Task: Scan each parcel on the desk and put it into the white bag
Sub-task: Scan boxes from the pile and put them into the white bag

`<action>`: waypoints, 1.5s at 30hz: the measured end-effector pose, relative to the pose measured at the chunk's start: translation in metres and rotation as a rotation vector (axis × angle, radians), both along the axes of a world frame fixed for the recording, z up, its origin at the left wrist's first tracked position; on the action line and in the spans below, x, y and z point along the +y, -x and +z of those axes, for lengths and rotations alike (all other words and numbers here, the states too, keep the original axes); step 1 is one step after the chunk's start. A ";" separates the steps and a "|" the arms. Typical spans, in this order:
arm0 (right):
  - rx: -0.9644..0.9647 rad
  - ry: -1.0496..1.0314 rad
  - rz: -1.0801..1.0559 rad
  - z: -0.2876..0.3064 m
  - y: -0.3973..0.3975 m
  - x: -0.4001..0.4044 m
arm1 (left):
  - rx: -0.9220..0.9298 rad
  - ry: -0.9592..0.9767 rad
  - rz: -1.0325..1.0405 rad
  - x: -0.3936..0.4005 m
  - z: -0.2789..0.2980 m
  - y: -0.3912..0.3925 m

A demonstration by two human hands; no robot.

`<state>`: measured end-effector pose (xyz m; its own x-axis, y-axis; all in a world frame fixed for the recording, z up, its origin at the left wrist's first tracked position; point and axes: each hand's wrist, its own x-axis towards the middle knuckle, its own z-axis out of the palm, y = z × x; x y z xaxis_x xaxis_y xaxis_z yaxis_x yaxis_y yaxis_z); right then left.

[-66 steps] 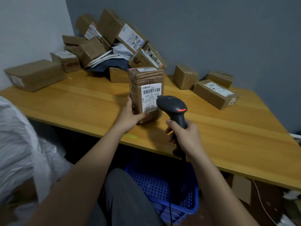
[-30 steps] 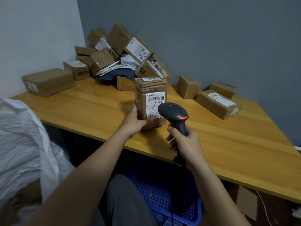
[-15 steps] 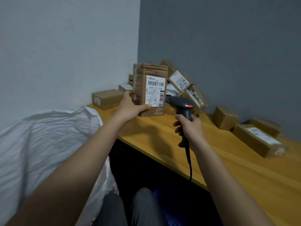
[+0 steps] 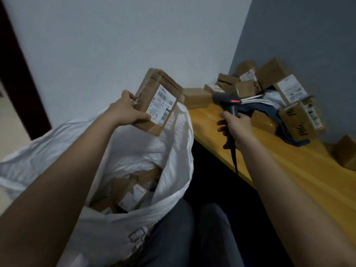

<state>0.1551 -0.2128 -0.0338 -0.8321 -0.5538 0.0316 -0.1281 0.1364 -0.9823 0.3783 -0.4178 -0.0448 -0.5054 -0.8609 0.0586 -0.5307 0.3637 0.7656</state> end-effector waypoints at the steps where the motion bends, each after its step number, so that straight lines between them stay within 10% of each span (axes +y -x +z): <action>1: 0.007 -0.006 -0.002 -0.006 -0.002 -0.005 | -0.099 0.003 -0.011 -0.001 -0.008 -0.008; 26: 0.138 -0.098 -0.438 0.005 0.178 0.140 | 0.052 0.278 -0.675 0.141 0.020 0.329; 45: 0.060 -0.109 -0.678 -0.022 0.322 0.193 | 0.055 0.222 -0.561 0.190 -0.002 0.593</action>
<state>-0.1669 -0.0198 -0.0563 -0.9944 0.0855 0.0619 -0.0333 0.3027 -0.9525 -0.2143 -0.2275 -0.0469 -0.8697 -0.4279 0.2459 -0.1730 0.7310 0.6601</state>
